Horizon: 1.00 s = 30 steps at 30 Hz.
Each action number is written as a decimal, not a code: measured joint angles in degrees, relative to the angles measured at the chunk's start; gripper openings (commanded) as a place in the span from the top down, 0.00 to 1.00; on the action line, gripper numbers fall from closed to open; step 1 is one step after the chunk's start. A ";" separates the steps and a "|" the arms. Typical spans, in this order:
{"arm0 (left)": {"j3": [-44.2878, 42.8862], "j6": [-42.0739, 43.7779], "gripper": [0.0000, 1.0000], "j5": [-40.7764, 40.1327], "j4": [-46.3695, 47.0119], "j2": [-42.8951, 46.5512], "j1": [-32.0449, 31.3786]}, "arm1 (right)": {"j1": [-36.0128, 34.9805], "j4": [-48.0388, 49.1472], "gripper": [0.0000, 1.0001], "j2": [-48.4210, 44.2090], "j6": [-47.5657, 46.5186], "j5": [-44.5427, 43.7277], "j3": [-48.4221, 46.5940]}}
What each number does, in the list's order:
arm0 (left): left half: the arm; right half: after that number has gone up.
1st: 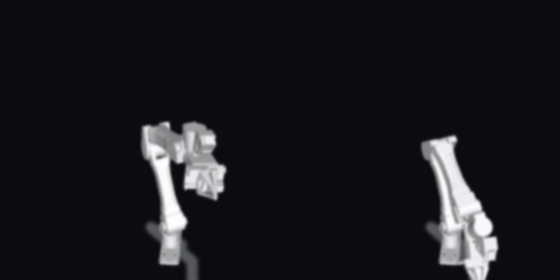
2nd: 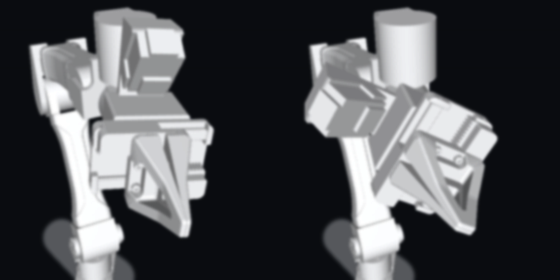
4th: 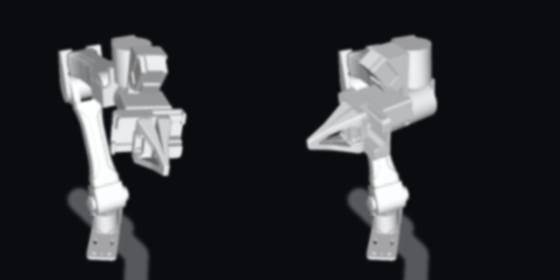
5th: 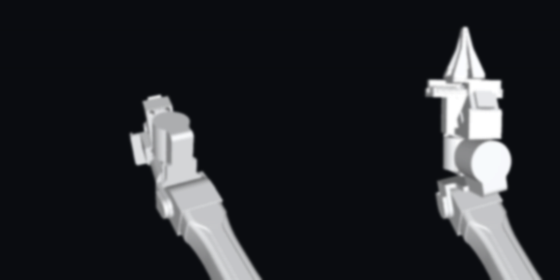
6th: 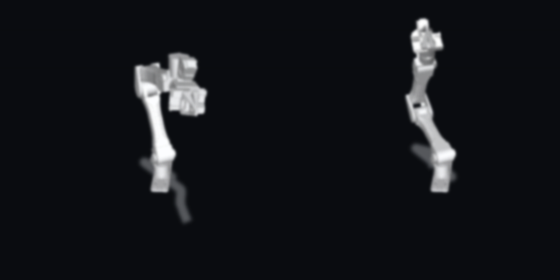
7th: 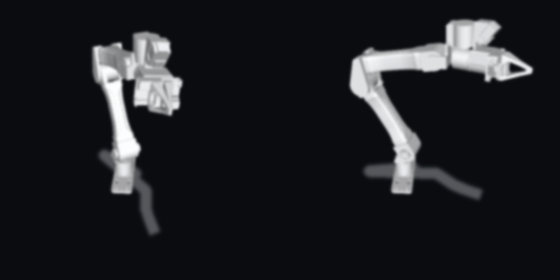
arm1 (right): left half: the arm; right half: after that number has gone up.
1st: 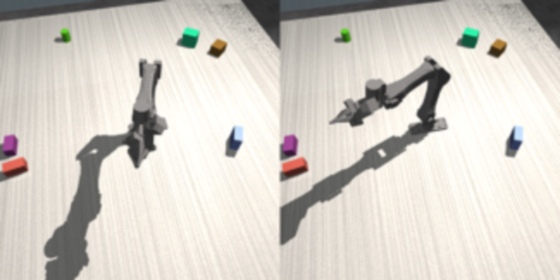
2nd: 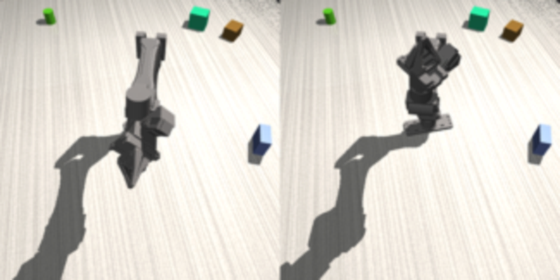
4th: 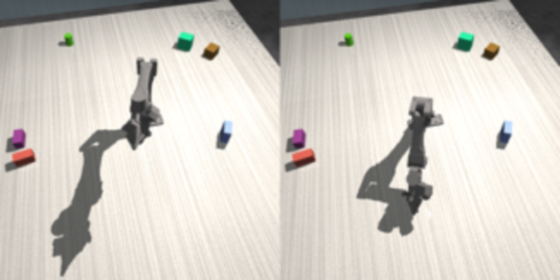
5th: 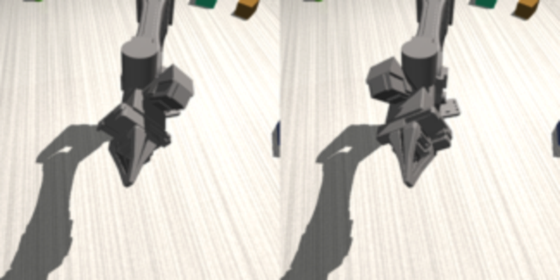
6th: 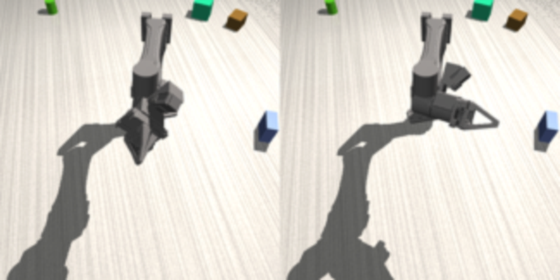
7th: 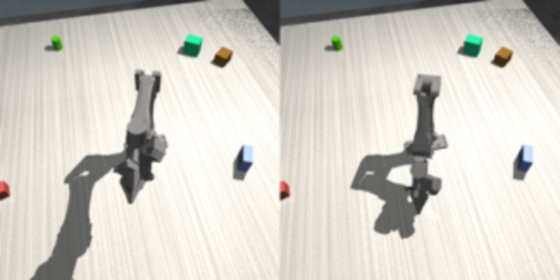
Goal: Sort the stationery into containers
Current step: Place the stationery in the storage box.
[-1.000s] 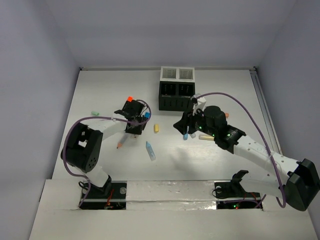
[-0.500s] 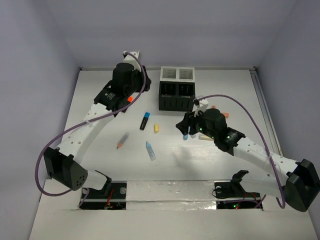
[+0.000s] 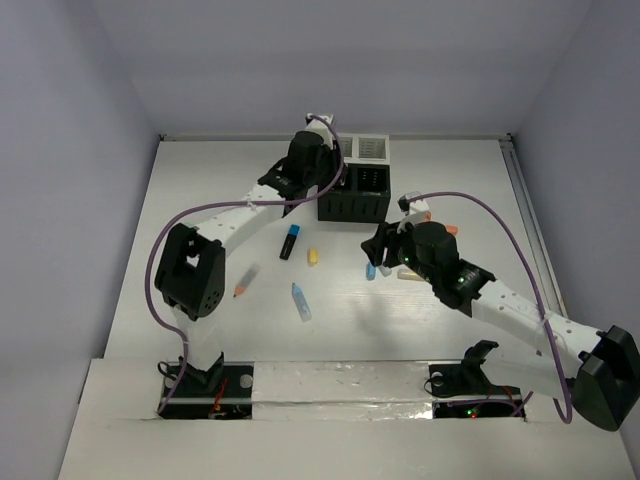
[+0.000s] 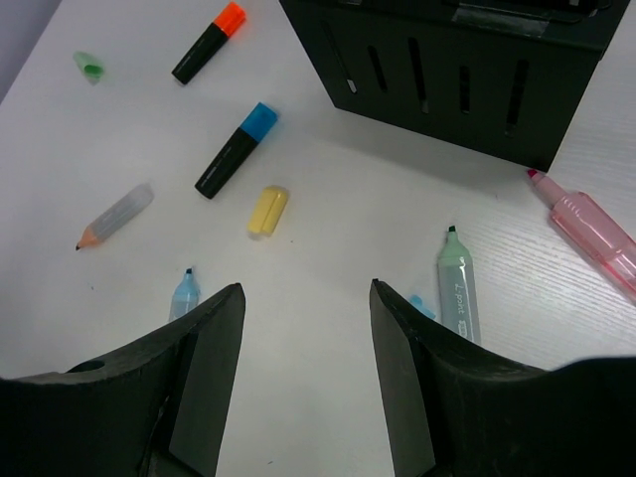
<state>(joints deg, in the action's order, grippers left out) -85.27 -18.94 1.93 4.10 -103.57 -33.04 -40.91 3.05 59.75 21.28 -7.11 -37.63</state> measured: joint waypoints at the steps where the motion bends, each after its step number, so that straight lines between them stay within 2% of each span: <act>1: 0.00 0.20 0.83 0.04 0.57 -1.05 -0.31 | 0.00 0.13 0.41 0.02 0.00 -0.07 0.00; 9: 0.00 1.53 0.78 -0.04 6.86 -2.67 -0.90 | 0.00 0.61 0.40 0.46 0.00 -0.20 0.02; 18: 0.00 3.45 0.70 -2.67 9.05 -3.54 -0.90 | 0.00 0.87 0.39 0.81 -0.04 -0.63 0.09; 22: 0.00 4.28 0.53 -3.85 8.90 -5.14 -0.90 | 0.00 0.85 0.38 0.81 -0.04 -0.87 0.09; 25: 0.00 4.79 0.44 -4.66 8.55 -5.92 -0.90 | 0.00 0.87 0.38 0.81 -0.04 -0.94 0.09; 30: 0.00 5.20 0.39 -6.38 8.33 -6.08 -0.90 | 0.00 0.87 0.37 0.81 -0.04 -1.07 0.09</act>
<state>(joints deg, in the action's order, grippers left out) -85.27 -13.74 -4.45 12.43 -109.65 -33.93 -40.91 3.92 60.55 21.23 -8.19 -37.54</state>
